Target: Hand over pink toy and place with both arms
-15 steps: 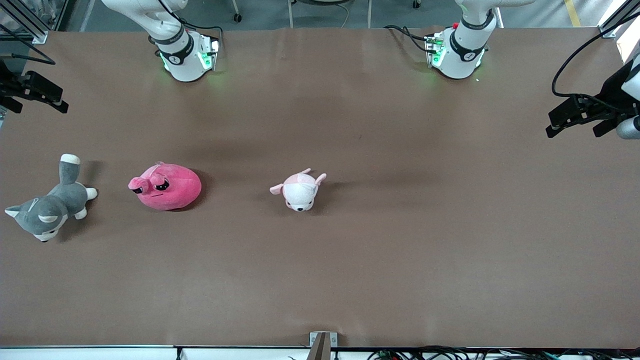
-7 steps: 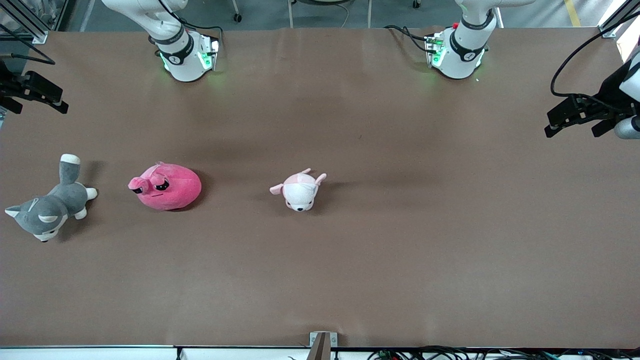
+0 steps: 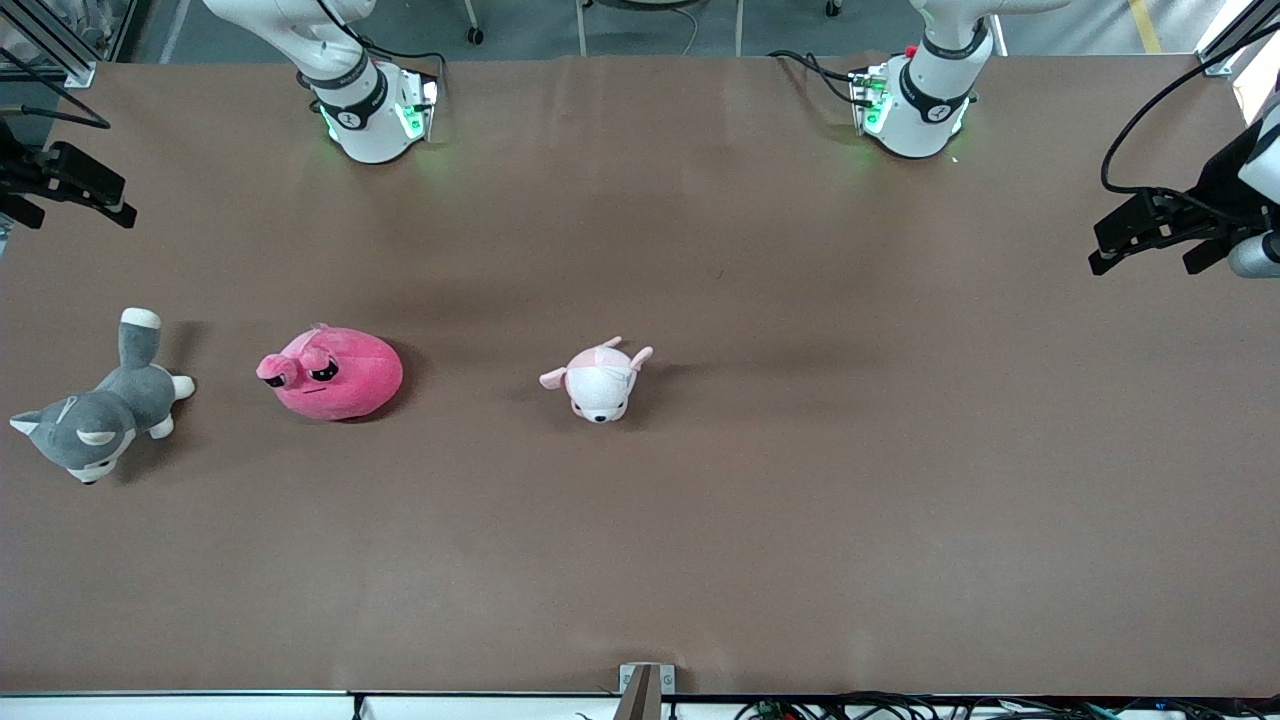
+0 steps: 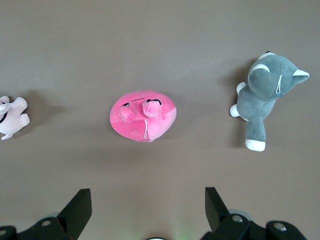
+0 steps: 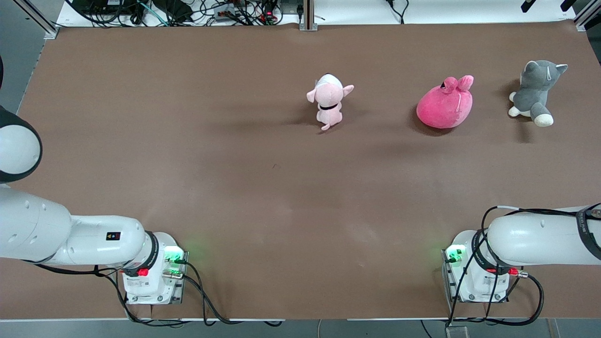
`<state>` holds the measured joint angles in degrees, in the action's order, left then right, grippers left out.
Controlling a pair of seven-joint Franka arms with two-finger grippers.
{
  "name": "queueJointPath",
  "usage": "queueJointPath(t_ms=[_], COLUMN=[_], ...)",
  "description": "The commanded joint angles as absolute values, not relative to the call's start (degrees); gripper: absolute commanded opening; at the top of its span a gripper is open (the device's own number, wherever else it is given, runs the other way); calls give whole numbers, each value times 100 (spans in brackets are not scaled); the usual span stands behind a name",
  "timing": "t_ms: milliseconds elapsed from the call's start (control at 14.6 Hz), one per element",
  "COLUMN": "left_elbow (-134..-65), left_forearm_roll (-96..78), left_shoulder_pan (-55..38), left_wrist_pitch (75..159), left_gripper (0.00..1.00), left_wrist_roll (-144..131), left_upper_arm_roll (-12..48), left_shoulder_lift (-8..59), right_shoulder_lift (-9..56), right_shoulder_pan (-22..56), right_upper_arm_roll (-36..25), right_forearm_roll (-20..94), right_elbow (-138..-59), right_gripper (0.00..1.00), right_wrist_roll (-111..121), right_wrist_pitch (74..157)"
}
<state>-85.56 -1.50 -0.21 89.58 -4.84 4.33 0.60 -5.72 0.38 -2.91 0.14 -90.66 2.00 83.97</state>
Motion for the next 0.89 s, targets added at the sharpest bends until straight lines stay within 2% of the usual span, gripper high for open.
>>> queueJointPath(t_ms=[0, 824], left_elbow=[-8411, -8411], left_forearm_roll=[-97, -97], left_shoulder_pan=[-53, -35], left_wrist_pitch=[8859, 8859], left_gripper=[100, 100], left_wrist_roll=[-439, -439], left_upper_arm_roll=[413, 413], left_shoulder_lift=[114, 114], right_shoulder_lift=[-589, -563], right_shoulder_pan=[70, 62], right_upper_arm_roll=[-308, -308], right_forearm_roll=[88, 79], right_elbow=[-9070, -9018], right_gripper=[100, 100], right_wrist_roll=[202, 202], right_wrist_pitch=[8394, 8367])
